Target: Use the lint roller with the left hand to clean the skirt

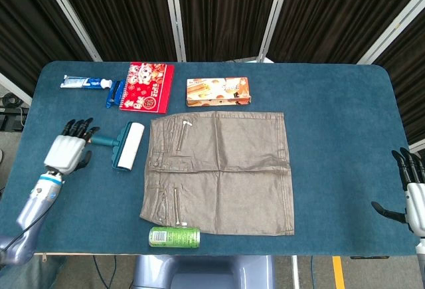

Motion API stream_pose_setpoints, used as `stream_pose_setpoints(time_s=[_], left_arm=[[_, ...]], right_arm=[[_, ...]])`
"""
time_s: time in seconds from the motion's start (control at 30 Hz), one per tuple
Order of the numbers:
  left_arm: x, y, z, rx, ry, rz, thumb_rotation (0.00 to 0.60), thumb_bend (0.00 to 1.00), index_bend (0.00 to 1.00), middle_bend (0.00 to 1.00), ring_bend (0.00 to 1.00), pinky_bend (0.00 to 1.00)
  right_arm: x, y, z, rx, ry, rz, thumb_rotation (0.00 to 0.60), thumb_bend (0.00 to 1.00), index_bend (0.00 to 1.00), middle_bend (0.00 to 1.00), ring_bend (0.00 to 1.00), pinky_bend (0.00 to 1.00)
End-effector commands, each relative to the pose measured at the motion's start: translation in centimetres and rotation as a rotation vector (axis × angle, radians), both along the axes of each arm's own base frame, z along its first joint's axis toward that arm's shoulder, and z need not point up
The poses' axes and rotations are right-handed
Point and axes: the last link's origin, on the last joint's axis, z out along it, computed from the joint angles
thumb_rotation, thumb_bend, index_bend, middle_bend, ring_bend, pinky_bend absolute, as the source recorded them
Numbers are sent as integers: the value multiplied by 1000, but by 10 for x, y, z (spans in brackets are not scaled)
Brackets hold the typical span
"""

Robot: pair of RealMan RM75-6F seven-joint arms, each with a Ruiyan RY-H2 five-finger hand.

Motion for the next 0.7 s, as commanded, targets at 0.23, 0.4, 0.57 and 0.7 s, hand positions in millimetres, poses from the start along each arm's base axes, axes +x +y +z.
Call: stream_pose_setpoints(time_s=[0.23, 0.4, 0.57, 0.7], left_arm=[[-15, 29, -37, -17, -44, 84, 600, 544, 182, 36, 0, 28], [-16, 37, -44, -12, -56, 100, 600, 542, 183, 41, 0, 43], [-14, 43, -55, -27, -74, 120, 600, 543, 188, 57, 0, 67], [-10, 47, -61, -31, -73, 109, 600, 544, 198, 91, 27, 115]], right_arm=[[-8, -4, 0, 3, 16, -48, 600, 0, 0, 0, 0, 0], [-10, -5, -1, 6, 22, -64, 600, 0, 0, 0, 0, 0], [-11, -6, -1, 4, 24, -70, 600, 0, 0, 0, 0, 0], [-13, -7, -2, 6, 25, -78, 600, 0, 0, 0, 0, 0]])
